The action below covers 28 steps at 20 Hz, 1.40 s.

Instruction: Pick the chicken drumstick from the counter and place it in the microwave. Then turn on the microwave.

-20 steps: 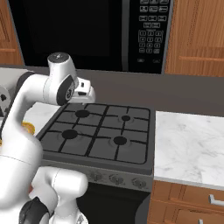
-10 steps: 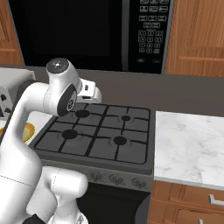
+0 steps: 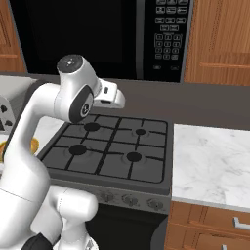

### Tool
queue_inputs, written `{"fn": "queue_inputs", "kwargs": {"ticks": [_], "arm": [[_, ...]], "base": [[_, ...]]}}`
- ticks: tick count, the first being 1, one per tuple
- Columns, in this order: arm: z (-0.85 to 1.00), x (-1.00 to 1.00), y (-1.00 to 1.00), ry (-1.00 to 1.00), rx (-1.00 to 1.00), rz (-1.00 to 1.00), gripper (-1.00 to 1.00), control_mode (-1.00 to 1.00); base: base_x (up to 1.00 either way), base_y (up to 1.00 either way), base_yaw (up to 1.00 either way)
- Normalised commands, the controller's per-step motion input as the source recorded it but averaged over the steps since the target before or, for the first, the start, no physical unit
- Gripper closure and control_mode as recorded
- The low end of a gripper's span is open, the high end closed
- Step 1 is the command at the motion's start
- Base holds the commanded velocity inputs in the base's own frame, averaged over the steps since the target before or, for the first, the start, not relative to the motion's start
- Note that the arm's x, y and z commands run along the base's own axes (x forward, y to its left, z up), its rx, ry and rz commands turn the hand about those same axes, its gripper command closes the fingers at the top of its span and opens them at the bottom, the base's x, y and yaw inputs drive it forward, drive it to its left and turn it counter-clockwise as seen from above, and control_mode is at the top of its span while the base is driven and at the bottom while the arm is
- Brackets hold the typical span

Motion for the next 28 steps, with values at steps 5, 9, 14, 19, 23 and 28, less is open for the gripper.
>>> {"fn": "queue_inputs", "kwargs": {"ticks": [5, 9, 14, 19, 23, 28], "arm": [[0.39, 0.0, -0.34, -0.01, 0.0, -0.08, -1.0, -1.0], [0.34, 0.0, -0.28, -0.06, 0.0, -0.04, -1.0, -1.0], [0.32, 0.0, -0.23, -0.09, 0.0, -0.01, -1.0, -1.0], [0.29, 0.0, -0.16, -0.13, 0.0, 0.0, -1.0, -1.0], [0.35, 0.0, -0.16, -0.1, 0.0, 0.0, -1.0, -1.0], [0.37, 0.04, -0.12, -0.06, 0.0, 0.0, -1.0, -1.0]], "base": [[0.0, 0.0, 0.0], [0.0, 0.0, 0.0], [0.0, 0.0, 0.0], [0.0, 0.0, 0.0], [0.0, 0.0, 0.0], [0.0, 0.0, 0.0]]}}
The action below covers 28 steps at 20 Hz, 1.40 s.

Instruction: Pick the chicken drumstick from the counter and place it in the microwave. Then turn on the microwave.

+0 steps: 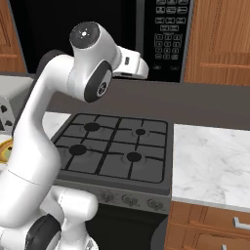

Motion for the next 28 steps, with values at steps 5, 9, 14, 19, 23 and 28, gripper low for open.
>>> {"fn": "queue_inputs", "kwargs": {"ticks": [5, 9, 14, 19, 23, 28], "arm": [[0.34, 0.09, -0.07, -0.06, 0.0, 0.0, -1.0, -1.0], [0.27, 0.13, -0.01, -0.05, 0.0, 0.0, -1.0, -1.0], [0.14, 0.18, 0.0, -0.04, 0.0, 0.0, -1.0, -1.0], [0.03, 0.19, 0.0, -0.02, 0.0, 0.0, -1.0, -1.0], [0.0, 0.16, 0.0, -0.02, 0.0, 0.0, -1.0, -1.0], [0.0, 0.16, 0.0, -0.02, 0.0, 0.0, -1.0, -1.0]], "base": [[0.0, 0.0, 0.0], [0.0, 0.0, 0.0], [0.0, 0.0, 0.0], [0.0, 0.0, 0.0], [0.0, 0.0, 0.0], [0.0, 0.0, 0.0]]}}
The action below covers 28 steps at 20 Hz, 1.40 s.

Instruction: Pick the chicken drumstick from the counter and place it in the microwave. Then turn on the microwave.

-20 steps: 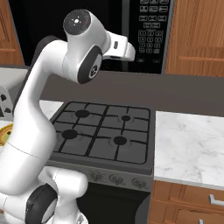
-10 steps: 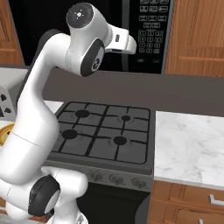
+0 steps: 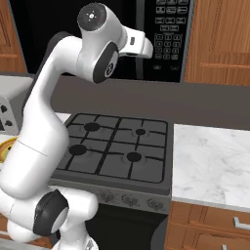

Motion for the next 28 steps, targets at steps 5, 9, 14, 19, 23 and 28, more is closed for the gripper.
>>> {"fn": "queue_inputs", "kwargs": {"ticks": [5, 9, 14, 19, 23, 28], "arm": [[0.0, 0.18, 0.0, -0.02, 0.0, 0.0, -1.0, -1.0], [0.0, 0.16, -0.02, -0.02, 0.0, 0.0, -1.0, -1.0], [0.0, 0.1, -0.09, -0.02, 0.0, 0.0, -1.0, -1.0], [0.0, 0.11, -0.1, -0.02, 0.0, 0.0, -1.0, -1.0], [0.0, 0.12, -0.02, -0.03, 0.0, 0.0, -1.0, -1.0], [0.0, 0.15, -0.01, -0.02, 0.0, 0.02, -1.0, -1.0]], "base": [[0.0, 0.0, 0.0], [0.0, 0.0, 0.0], [0.0, 0.0, 0.0], [0.0, 0.0, 0.0], [0.0, 0.0, 0.0], [0.0, 0.0, 0.0]]}}
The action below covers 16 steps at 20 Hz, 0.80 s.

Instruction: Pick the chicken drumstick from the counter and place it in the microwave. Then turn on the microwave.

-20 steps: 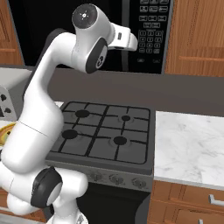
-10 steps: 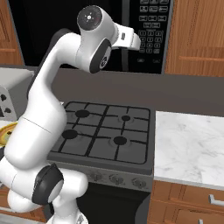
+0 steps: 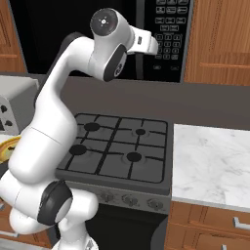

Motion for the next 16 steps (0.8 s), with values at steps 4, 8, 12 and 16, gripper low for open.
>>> {"fn": "queue_inputs", "kwargs": {"ticks": [4, 8, 12, 16], "arm": [[0.0, 0.15, -0.03, 0.0, 0.0, 0.02, -1.0, -1.0], [0.0, 0.12, -0.09, 0.0, 0.0, 0.02, -1.0, -1.0], [0.0, 0.11, -0.13, 0.0, 0.0, 0.02, -1.0, -1.0], [0.0, 0.11, -0.07, 0.0, 0.0, 0.01, -1.0, -1.0]], "base": [[0.0, 0.0, 0.0], [0.0, 0.0, 0.0], [0.0, 0.0, 0.0], [0.0, 0.0, 0.0]]}}
